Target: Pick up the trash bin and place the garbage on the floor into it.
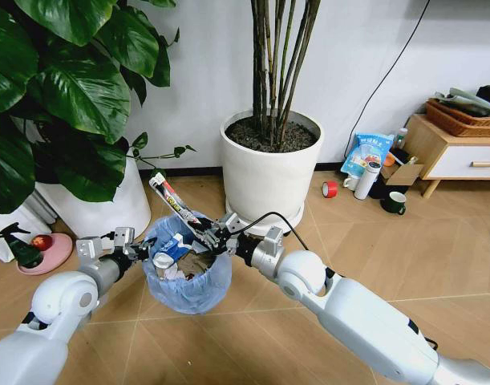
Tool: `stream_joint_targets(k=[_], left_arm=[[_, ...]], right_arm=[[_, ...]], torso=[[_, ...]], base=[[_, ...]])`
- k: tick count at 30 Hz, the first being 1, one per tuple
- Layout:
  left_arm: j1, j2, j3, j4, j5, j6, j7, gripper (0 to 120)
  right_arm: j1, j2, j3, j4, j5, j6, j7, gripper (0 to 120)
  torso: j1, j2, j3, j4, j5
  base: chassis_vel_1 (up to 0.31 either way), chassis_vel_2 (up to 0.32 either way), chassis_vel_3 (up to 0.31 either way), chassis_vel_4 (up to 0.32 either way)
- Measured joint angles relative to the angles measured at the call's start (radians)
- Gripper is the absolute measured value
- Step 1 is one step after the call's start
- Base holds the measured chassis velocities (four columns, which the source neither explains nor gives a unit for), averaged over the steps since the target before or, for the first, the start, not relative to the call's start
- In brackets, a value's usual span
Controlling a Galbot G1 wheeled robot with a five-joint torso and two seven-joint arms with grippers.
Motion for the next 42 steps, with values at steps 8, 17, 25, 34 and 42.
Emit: stream_joint_targets(k=[8,17,25,34,42], left_arm=[[0.0,0.001,-0.007,-0.004,0.0,0.0,0.001,0],[0.012,0.002,-0.023,-0.004,0.002,0.0,0.011,0],[0.02,0.002,-0.04,0.01,0.006,-0.003,0.021,0],[0.038,0.001,-0.056,0.01,0.013,-0.005,0.021,0],[0.045,-0.002,-0.06,0.01,0.018,-0.006,0.021,0]], right_arm=[[-0.006,0.007,-0.003,-0.007,-0.01,0.0,0.006,56],[-0.099,0.025,0.129,0.031,-0.06,-0.046,0.128,90],[-0.217,-0.015,0.266,0.037,-0.135,-0.03,0.199,100],[-0.294,0.045,0.331,0.04,-0.207,-0.018,0.229,100],[-0.349,0.081,0.413,0.053,-0.253,-0.012,0.233,100]], torso=[[0.0,0.0,0.0,-0.0001,0.0],[0.0,0.0,0.0,-0.0001,0.0001],[0.0,0.0,0.0,-0.0002,0.0002],[0.0,0.0,0.0,0.0001,0.0002],[0.0,0.0,0.0,-0.0002,0.0002]], base=[[0.0,0.0,0.0,0.0],[0.0,0.0,0.0,0.0],[0.0,0.0,0.0,0.0],[0.0,0.0,0.0,0.0],[0.0,0.0,0.0,0.0]])
